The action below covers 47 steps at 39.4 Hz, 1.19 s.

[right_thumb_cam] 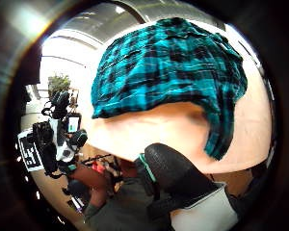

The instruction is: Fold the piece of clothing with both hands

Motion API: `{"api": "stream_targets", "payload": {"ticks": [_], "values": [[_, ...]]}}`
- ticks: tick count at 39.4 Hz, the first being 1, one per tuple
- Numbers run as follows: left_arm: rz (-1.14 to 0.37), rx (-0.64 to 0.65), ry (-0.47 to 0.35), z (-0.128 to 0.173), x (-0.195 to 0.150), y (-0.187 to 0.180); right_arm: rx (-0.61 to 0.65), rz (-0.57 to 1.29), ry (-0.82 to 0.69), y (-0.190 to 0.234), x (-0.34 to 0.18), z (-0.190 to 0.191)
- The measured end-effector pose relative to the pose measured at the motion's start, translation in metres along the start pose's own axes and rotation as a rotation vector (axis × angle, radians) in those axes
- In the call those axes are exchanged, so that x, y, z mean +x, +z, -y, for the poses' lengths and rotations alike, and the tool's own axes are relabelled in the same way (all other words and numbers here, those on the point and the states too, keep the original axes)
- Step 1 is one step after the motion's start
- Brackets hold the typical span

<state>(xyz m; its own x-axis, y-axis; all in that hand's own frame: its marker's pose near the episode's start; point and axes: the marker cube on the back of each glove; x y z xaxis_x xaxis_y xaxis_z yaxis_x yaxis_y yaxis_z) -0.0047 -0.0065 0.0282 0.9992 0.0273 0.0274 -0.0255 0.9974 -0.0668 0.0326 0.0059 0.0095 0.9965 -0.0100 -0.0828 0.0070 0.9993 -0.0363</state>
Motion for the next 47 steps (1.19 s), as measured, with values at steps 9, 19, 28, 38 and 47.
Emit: {"api": "stream_targets", "payload": {"ticks": [9,19,28,38,47], "values": [[0.052,-0.126,-0.01,0.022,-0.002,0.055,-0.015,-0.036,0.062,0.06,0.036,0.037],[0.133,-0.281,-0.039,0.008,-0.001,0.051,-0.068,0.045,0.0,0.103,0.042,0.057],[0.128,-0.008,0.012,0.051,-0.013,0.098,0.097,0.06,-0.074,0.117,0.036,0.077],[0.14,0.036,0.047,0.019,-0.009,0.061,0.226,0.035,-0.13,0.073,0.024,0.038],[0.167,-0.291,0.106,-0.041,-0.014,0.005,0.057,-0.001,-0.269,0.033,0.013,-0.005]]}}
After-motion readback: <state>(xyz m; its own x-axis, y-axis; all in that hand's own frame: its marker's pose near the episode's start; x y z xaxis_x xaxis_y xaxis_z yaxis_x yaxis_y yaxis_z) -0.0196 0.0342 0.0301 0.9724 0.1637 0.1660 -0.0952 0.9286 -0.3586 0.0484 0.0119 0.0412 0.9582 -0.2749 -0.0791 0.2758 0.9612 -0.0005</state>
